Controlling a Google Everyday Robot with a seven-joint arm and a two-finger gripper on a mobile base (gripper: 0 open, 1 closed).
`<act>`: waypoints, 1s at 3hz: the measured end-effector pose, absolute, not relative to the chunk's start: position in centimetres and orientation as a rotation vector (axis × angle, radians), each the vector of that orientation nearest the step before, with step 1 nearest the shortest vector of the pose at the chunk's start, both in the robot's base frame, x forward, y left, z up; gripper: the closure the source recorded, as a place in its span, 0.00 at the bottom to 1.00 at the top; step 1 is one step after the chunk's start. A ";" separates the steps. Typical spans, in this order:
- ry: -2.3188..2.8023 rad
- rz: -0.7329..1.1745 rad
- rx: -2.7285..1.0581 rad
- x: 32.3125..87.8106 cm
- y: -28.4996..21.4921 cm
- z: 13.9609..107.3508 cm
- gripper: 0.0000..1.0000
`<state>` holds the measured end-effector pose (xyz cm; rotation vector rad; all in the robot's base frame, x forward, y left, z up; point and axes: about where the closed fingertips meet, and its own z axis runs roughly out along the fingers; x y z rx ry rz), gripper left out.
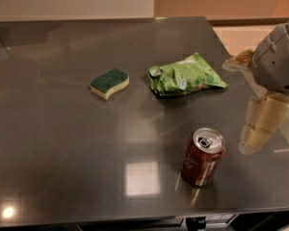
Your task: Pick coke can
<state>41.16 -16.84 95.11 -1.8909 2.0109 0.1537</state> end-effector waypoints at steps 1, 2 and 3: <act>1.912 0.246 -1.968 39.6 -14.7 93.8 0.00; 1.823 0.299 -2.039 38.4 -13.3 92.8 0.00; 1.771 0.340 -2.083 37.6 -12.5 91.7 0.00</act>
Offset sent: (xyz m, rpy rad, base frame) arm -0.0426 0.0506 -0.0395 0.1000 0.0576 0.2990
